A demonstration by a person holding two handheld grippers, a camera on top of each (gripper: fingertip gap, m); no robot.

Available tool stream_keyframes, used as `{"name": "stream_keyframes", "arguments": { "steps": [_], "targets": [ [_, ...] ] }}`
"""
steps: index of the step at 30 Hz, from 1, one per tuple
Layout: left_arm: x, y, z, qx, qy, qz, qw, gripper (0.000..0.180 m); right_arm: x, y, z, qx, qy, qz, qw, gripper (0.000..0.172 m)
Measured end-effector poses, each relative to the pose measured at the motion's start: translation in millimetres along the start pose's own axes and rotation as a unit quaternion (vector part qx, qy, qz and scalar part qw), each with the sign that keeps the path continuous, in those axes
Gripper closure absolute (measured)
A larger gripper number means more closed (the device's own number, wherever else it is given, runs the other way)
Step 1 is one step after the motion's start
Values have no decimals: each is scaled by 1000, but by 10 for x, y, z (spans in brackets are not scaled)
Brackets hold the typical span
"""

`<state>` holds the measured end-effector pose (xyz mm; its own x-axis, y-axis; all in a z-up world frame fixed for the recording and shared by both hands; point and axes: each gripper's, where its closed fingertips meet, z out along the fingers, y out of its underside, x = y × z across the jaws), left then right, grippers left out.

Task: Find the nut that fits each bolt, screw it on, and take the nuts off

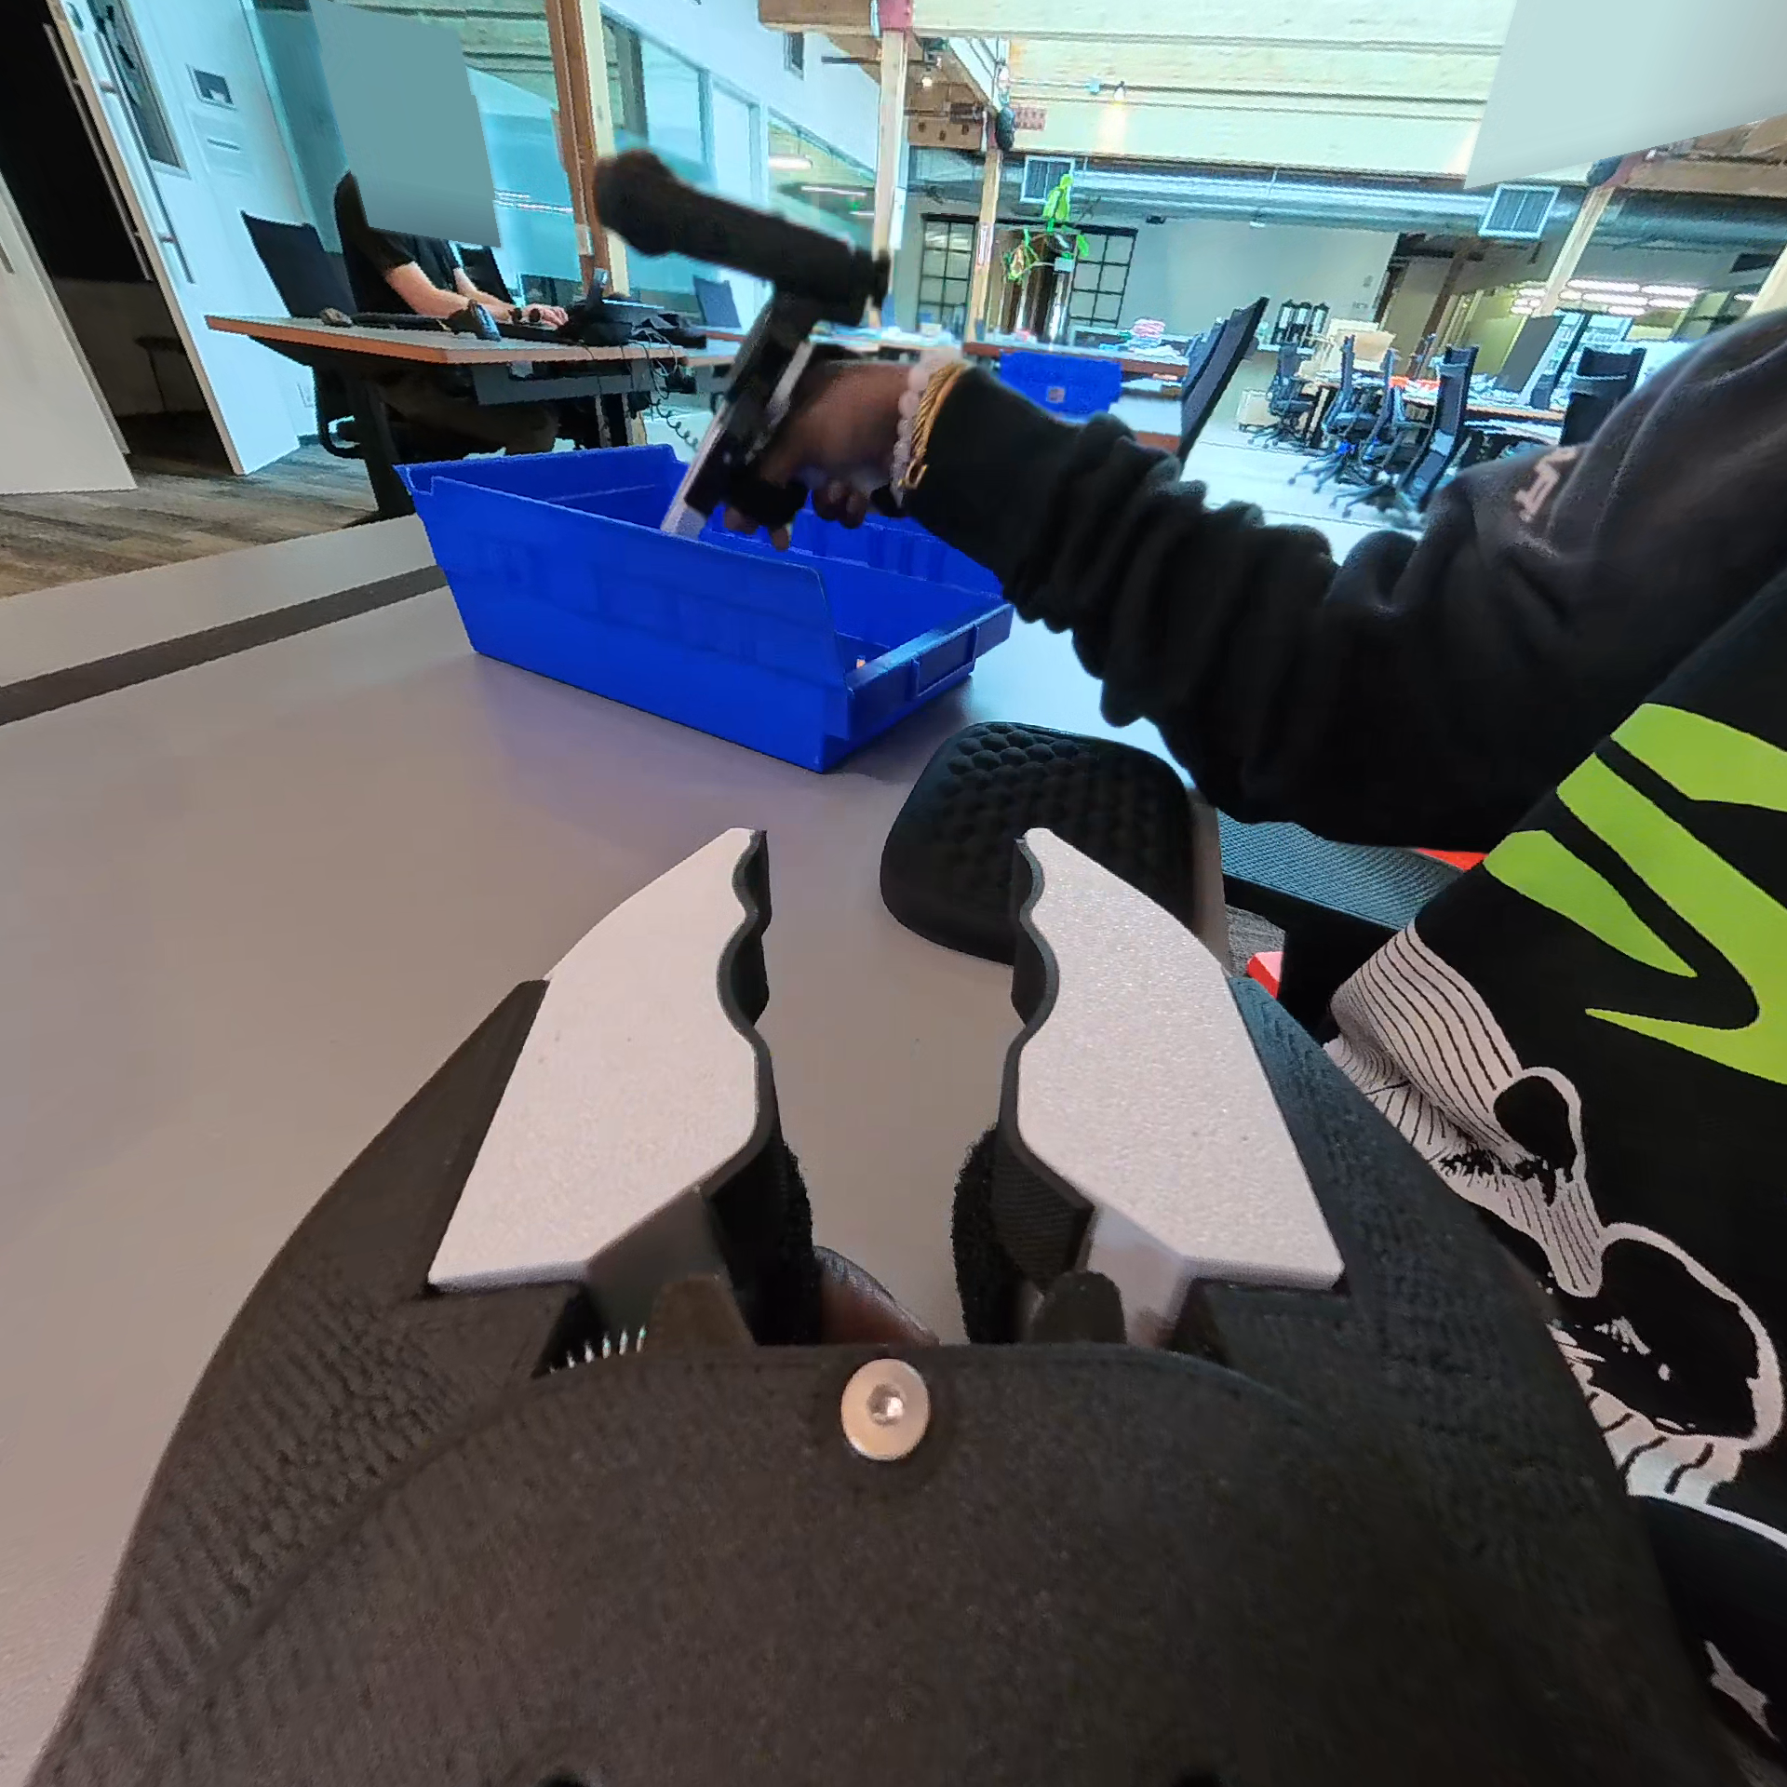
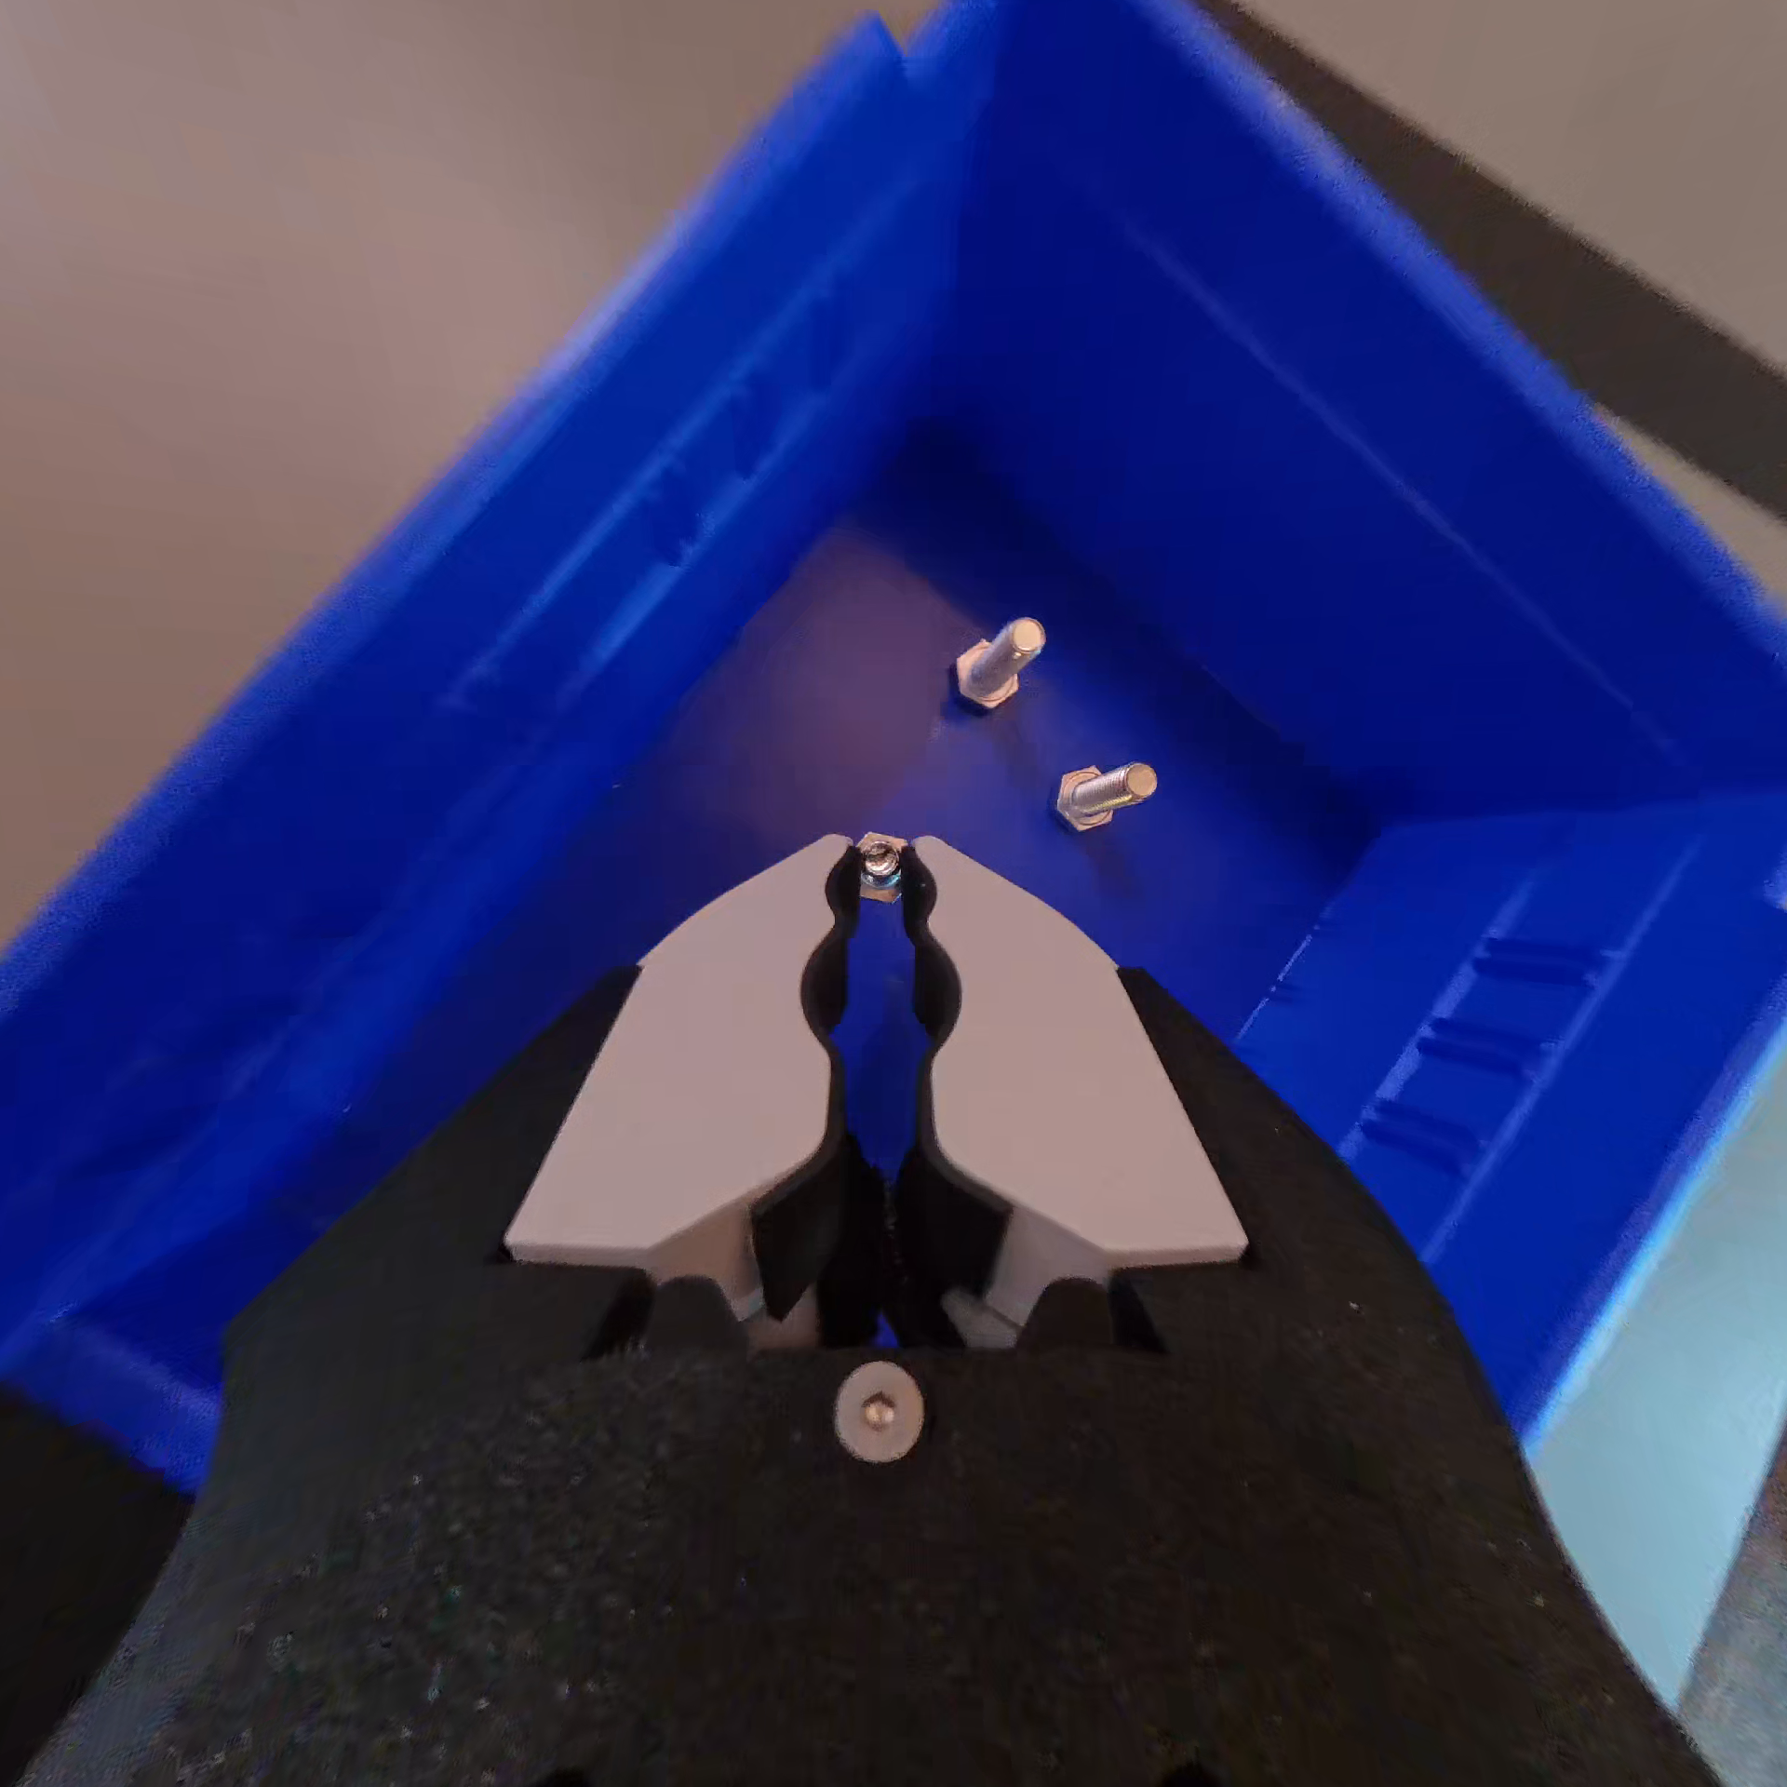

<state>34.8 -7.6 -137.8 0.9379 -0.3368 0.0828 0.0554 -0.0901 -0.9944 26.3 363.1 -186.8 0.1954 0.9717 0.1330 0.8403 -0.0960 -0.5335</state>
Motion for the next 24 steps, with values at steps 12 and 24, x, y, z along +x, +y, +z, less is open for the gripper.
{"name": "stream_keyframes", "arguments": {
  "steps": [12,24],
  "targets": [
    [-16,6,1,-2,1,-8,1000,133,126,213,383,-53,-17,40,998,162],
    [-67,-51,-38,17,-12,-19,1000,133,-945,-403,-1155,347,-38,-10,937,111]
  ]
}}
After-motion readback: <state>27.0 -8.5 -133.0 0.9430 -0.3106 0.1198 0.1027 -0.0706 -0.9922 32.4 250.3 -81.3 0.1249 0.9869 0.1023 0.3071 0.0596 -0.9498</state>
